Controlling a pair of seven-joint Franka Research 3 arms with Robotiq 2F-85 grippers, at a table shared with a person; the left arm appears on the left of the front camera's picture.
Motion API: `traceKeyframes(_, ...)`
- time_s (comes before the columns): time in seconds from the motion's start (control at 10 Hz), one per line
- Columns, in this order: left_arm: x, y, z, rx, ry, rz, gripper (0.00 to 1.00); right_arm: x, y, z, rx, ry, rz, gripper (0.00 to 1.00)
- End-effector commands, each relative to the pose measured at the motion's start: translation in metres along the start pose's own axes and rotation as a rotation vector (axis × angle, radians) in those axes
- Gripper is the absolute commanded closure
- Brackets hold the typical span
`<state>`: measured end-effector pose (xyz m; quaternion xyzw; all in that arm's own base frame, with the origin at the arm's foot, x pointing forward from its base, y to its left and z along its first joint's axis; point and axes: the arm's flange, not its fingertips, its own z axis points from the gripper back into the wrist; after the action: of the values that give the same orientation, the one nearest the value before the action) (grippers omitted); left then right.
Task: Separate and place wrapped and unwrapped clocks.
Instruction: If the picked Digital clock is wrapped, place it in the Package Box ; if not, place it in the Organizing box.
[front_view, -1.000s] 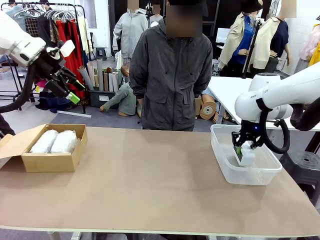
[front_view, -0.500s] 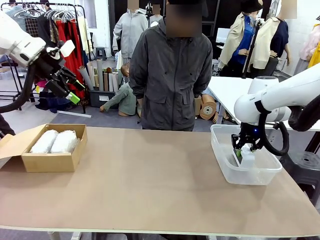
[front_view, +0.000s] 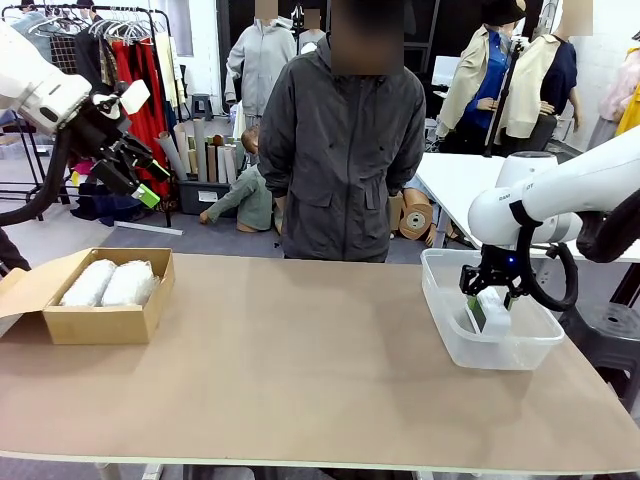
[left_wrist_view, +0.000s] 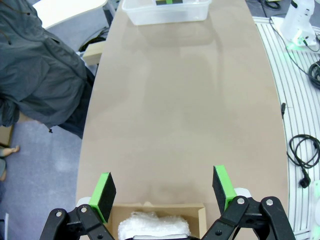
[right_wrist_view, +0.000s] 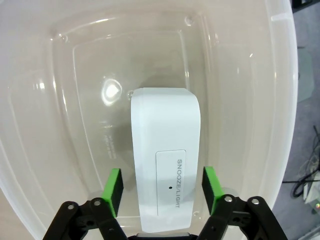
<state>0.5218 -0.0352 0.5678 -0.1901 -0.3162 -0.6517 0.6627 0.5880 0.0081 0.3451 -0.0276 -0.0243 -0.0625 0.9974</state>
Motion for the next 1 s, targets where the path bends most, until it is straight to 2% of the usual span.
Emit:
traceKeyframes(0.0, 0.0, -0.001, 0.001, 0.005, 0.002, 0.003, 0.0, 0.004, 0.0, 0.008, -0.007, -0.014, -0.014, 0.0)
traceKeyframes(0.9, 0.0, -0.001, 0.001, 0.005, 0.002, 0.003, 0.0, -0.006, 0.004, 0.101, 0.006, -0.134, 0.042, 0.0)
